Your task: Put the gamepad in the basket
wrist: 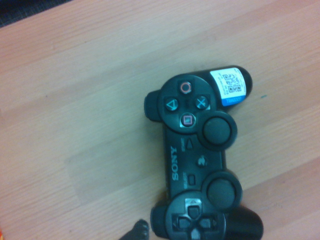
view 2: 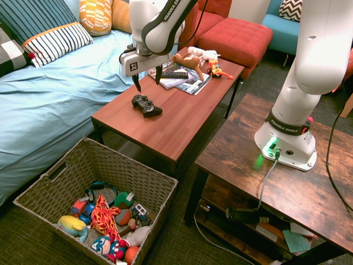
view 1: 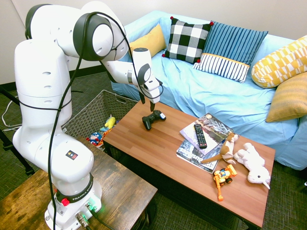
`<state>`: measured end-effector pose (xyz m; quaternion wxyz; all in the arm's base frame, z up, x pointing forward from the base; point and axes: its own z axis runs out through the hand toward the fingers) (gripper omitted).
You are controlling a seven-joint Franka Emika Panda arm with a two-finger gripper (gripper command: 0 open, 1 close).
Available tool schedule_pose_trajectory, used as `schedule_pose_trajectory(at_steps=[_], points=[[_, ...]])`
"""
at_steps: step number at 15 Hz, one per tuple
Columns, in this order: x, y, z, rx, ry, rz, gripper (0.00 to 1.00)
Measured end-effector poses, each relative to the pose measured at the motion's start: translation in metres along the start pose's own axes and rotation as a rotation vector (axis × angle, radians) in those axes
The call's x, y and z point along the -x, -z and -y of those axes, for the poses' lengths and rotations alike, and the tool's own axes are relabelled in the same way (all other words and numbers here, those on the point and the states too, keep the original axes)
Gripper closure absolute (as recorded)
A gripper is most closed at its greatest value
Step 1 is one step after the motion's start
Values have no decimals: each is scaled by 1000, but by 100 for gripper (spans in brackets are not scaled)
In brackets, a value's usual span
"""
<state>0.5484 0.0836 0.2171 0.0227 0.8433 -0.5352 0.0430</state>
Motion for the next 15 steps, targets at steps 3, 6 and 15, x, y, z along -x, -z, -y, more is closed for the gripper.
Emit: schedule_pose_trajectory(at_steps=[3, 6, 15], points=[[1, -27, 13, 21, -6, -4, 0], [3, -61, 20, 54, -10, 0, 0], [-12, -125, 30, 84, -73, 9, 100]])
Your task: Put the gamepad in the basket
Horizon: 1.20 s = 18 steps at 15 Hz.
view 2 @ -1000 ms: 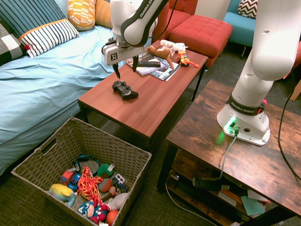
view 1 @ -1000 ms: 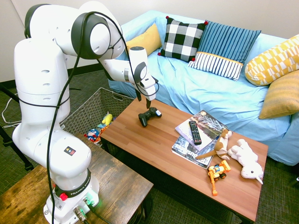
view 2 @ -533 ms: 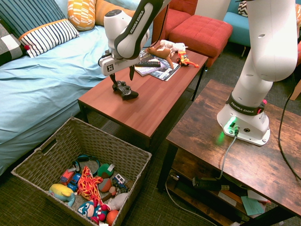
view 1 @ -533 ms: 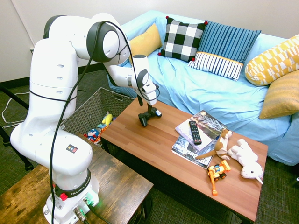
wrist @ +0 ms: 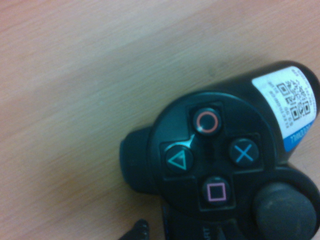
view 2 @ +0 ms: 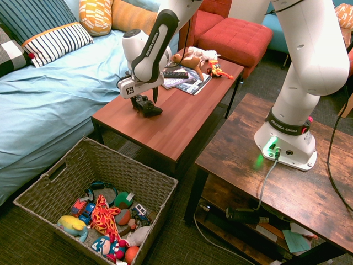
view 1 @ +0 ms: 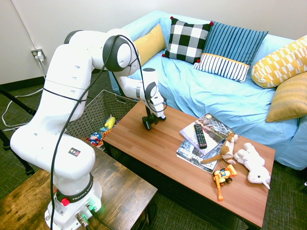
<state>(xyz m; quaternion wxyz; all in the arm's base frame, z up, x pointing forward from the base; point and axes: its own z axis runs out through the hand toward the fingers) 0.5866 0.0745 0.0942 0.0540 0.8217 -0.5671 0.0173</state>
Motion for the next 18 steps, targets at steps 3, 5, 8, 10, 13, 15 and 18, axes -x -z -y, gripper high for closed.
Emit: schedule_pose_trajectory(at_steps=[3, 5, 8, 10, 13, 15, 18], points=[[-3, -1, 1, -8, -5, 10, 100], [-3, -1, 1, -12, -4, 22, 100], [-1, 0, 3, -18, 7, 34, 100], [-2, 0, 3, -20, 9, 42, 100], [-6, 4, 4, -34, 15, 70, 100], [-7, 21, 7, -63, 32, 78, 100], [15, 73, 7, -122, 78, 77, 100]])
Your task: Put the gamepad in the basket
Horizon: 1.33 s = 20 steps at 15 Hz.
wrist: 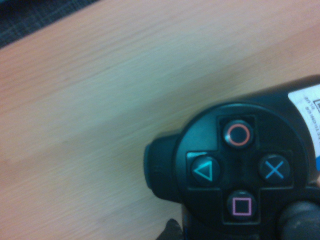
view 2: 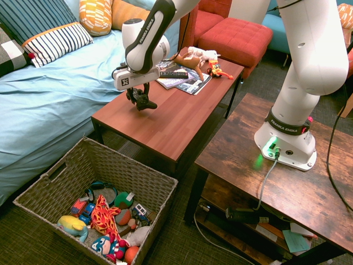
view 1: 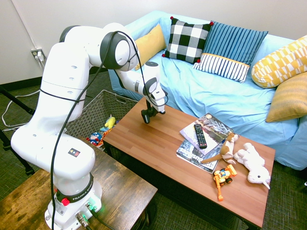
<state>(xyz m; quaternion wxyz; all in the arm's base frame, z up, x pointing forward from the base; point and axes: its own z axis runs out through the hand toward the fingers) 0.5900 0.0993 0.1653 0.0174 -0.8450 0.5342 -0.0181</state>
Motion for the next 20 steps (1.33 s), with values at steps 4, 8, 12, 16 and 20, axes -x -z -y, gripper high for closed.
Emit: schedule_pose_trajectory(at_steps=[4, 8, 12, 16, 20], points=[[116, 56, 20, -45, 158, 1, 100], [228, 47, 38, -54, 290, 12, 100], [303, -26, 46, -9, 377, 59, 100], [348, -105, 42, 49, 427, 96, 100], [367, -169, 22, 112, 463, 118, 0]])
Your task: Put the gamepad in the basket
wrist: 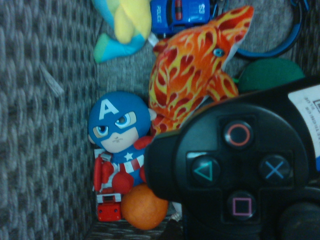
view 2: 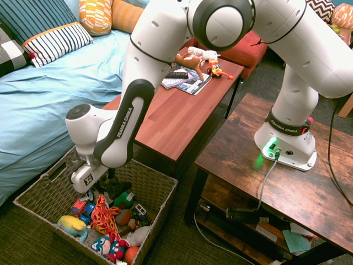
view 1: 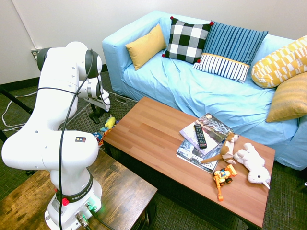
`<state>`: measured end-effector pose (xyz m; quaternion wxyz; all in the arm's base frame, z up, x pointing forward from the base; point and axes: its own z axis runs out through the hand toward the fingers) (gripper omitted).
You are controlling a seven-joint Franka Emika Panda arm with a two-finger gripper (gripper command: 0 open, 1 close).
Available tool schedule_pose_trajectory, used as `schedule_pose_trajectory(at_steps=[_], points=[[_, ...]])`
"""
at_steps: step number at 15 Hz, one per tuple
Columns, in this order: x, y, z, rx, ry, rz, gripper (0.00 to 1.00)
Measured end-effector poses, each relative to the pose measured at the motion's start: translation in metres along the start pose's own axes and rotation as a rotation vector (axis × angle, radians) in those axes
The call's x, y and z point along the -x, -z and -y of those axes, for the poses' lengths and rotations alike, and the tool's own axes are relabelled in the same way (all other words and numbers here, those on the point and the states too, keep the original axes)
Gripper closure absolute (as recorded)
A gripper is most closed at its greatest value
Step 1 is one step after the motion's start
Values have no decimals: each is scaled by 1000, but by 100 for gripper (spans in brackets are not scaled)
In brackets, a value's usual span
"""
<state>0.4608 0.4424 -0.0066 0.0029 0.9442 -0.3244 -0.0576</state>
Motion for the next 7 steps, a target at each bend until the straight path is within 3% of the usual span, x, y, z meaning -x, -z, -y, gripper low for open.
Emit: schedule_pose_trajectory(at_steps=[7], points=[[2, -6, 12, 19, 15, 11, 0]])
